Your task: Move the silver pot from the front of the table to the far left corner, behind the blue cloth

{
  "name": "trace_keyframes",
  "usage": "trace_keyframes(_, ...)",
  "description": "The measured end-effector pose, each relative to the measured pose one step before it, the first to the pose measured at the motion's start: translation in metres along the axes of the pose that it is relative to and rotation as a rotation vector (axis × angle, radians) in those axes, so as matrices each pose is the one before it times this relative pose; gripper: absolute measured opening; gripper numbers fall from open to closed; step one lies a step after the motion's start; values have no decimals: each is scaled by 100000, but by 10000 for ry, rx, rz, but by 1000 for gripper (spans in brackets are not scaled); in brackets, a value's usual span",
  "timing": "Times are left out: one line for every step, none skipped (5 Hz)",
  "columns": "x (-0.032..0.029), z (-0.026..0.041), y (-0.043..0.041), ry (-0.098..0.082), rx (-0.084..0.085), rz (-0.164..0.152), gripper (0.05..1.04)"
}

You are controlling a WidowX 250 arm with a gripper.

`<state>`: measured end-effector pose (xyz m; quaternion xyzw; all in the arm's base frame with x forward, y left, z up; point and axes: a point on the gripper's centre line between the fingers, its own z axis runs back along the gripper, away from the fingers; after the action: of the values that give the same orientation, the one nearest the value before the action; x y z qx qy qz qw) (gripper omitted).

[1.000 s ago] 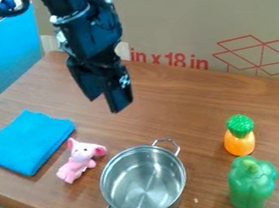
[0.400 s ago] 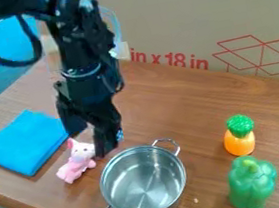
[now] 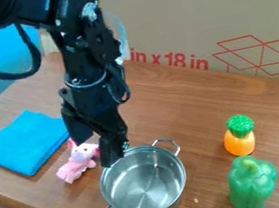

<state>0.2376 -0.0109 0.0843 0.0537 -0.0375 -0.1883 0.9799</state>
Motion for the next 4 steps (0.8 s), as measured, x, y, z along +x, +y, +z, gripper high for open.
trace_keyframes(155,-343,114,-35,-59,60,1005)
trace_keyframes(73,-956,-190,200,-59,60,1005)
trace_keyframes(127,-835,-305,119,-54,-80,1005)
trace_keyframes(-13,-578,-836,130,-56,-148,1005)
